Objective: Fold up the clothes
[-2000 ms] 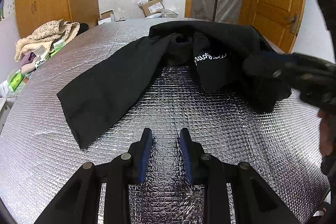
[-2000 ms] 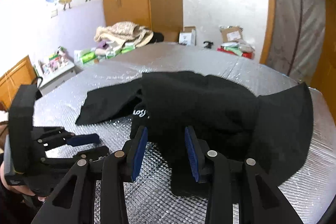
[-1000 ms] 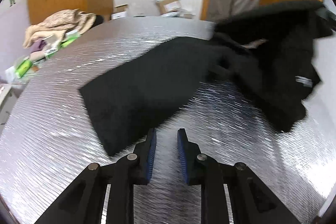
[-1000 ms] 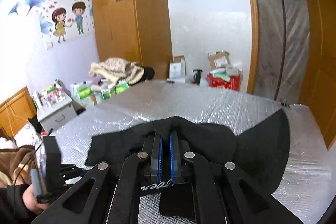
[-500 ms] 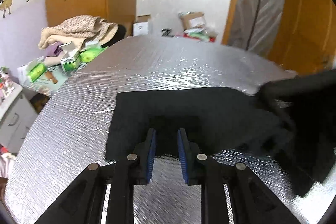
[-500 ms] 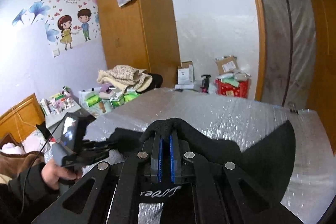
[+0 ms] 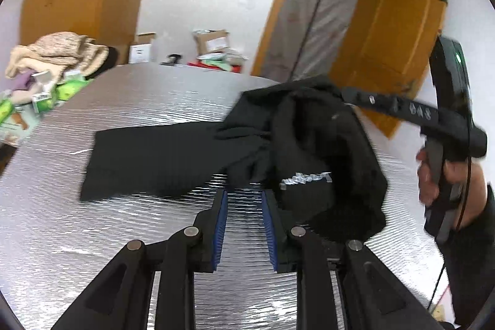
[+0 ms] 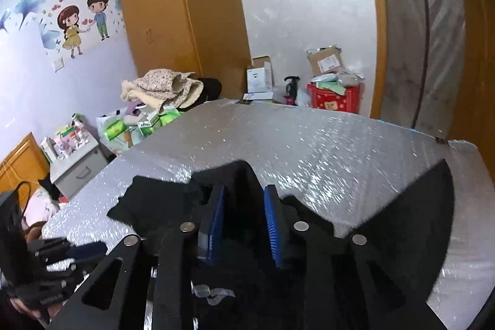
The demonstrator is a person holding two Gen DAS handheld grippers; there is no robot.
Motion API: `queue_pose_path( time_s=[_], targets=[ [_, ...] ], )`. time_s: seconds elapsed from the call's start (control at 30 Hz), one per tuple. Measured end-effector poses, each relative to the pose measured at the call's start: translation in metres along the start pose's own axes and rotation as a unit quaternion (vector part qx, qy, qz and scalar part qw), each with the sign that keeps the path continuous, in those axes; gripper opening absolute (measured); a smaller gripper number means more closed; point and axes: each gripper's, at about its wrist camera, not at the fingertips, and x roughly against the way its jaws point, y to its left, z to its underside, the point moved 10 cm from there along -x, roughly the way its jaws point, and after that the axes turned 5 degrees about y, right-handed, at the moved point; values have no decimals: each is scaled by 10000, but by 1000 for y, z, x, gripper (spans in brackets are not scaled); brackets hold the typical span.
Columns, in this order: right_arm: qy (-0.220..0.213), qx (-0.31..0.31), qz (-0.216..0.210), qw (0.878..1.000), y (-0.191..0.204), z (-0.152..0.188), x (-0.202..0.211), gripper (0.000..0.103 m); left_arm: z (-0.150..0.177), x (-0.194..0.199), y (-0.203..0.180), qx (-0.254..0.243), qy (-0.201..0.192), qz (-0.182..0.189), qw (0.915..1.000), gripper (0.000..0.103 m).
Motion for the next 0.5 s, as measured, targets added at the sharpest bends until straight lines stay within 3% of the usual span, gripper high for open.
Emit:
queue_pose_path(
  time_s=[0.2, 0.4, 0.5],
  targets=[
    [144, -556, 36, 9983, -14, 60, 36, 30, 9, -17, -23, 70, 181, 480, 9987, 28],
    [860, -1493, -253, 9847, -19, 149, 37, 31, 13, -31, -32, 280, 286, 690, 9968, 31],
    [1076, -1793, -458, 9768, -16, 171, 33, 31, 11, -39, -35, 320, 315, 685, 9966, 32]
  ],
)
